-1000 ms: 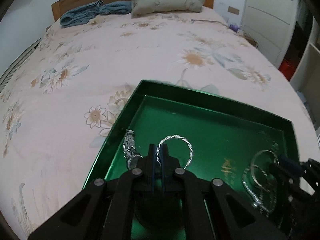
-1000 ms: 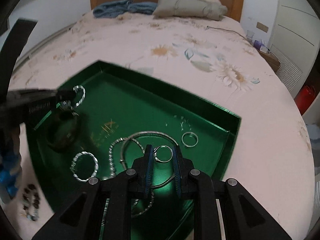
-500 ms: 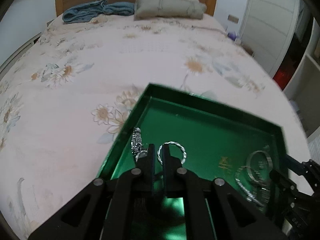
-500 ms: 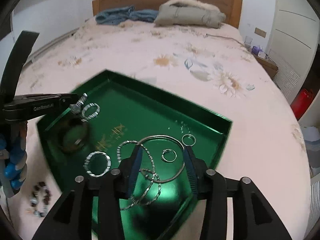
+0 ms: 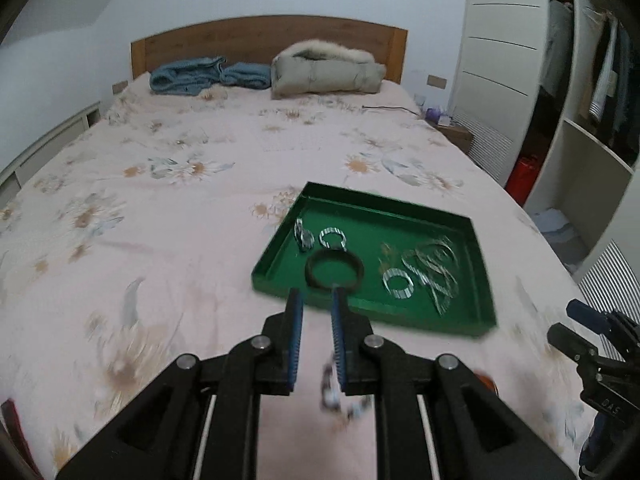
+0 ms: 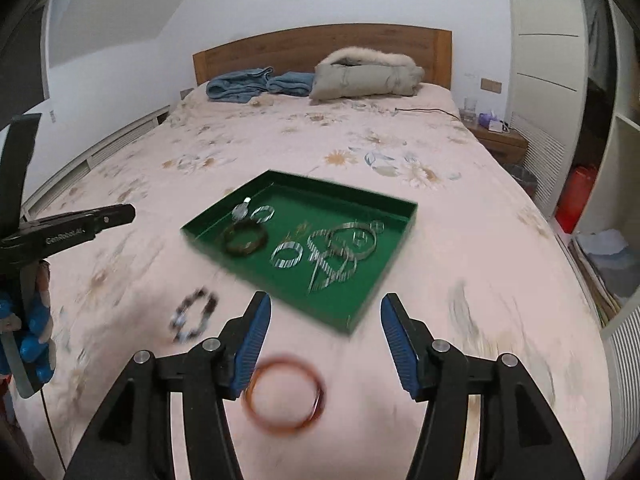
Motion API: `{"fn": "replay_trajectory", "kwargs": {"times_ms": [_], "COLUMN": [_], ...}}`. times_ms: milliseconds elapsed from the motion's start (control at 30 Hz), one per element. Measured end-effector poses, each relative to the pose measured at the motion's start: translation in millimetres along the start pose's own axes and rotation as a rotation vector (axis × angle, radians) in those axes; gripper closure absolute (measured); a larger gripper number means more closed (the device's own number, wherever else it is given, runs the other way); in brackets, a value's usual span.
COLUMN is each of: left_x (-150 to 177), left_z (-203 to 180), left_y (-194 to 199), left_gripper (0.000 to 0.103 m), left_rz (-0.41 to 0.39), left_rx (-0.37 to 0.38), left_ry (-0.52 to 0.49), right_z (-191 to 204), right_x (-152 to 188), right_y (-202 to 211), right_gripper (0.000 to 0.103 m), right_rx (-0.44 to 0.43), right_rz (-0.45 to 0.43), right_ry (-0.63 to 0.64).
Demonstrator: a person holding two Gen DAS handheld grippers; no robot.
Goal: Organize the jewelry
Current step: 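Withdraw both tools from the tray and move toward the beaded bracelet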
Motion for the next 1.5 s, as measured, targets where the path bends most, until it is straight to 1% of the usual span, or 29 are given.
{"fn": "replay_trajectory", "kwargs": {"times_ms": [133, 233, 300, 367, 400, 433, 533, 667, 733, 800, 1000, 1300, 1500], "left_x": [41.3, 70.0, 87.0, 101.9, 109.5, 117.5, 137.1, 154.6, 161.7, 168.9, 181.2, 190.8, 192.1], "left_z": [-15.7, -28.4, -37.4, -43.4, -46.3, -49.0, -57.5, -64.7, -66.2, -66.7, -62.5, -58.8, -57.6], "left_y": [50.2, 82.7, 100.8, 116.7, 125.8, 136.1, 165.5, 195.6, 209.1, 222.3, 242.2, 253.3, 248.1], "left_gripper": [0.089, 0.089, 0.088, 0.081, 0.073, 0.067, 0.066, 0.064, 0.060, 0.058, 0.057, 0.057, 0.057], "left_rz": [-0.005, -0.012, -0.014, -0.010, -0.012, -0.019, -0.044, -0.071, -0.085, -0.101, -0.121, -0.154, -0.137], "left_rx": [-0.028, -0.060, -0.066, -0.069, -0.072, -0.076, -0.094, -0.106, -0.116, -0.121, -0.132, -0.137, -0.145], "left_ry": [-0.028, -0.054, -0.065, -0.069, -0.070, -0.069, -0.082, -0.096, -0.098, -0.098, -0.085, -0.087, -0.109], "right_z": [9.5, 13.6, 16.3, 19.0, 19.7, 21.0, 23.3, 26.4, 29.0, 30.8, 34.2, 29.1, 30.3], "right_x": [38.7, 61.0, 74.8, 86.4, 90.7, 95.5, 106.6, 117.6, 122.7, 127.2, 139.9, 148.7, 145.9], "right_y": [42.0, 70.2, 89.4, 108.2, 116.9, 126.4, 151.8, 179.2, 191.6, 201.0, 220.1, 226.6, 224.4], "right_gripper": [0.046, 0.046, 0.044, 0.042, 0.042, 0.042, 0.041, 0.039, 0.039, 0.038, 0.036, 0.035, 0.035], "right_rx": [0.000, 0.003, 0.002, 0.016, 0.020, 0.019, 0.019, 0.017, 0.020, 0.020, 0.039, 0.074, 0.085], "right_rz": [0.000, -0.006, -0.011, -0.019, -0.023, -0.029, -0.043, -0.061, -0.071, -0.078, -0.093, -0.095, -0.110], "right_ry": [-0.011, -0.015, -0.018, -0.010, -0.008, -0.006, -0.004, -0.008, -0.008, -0.009, -0.010, -0.036, -0.041]}}
Point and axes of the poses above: each gripper's, at about its wrist camera, not at the fingertips, and y roughly against the way its jaws point, z to its left, x to its underside, the point moved 4 cm from there along -y, roughly the way its jaws point, and after that the axes turned 5 degrees about x, right-handed, at the moved point
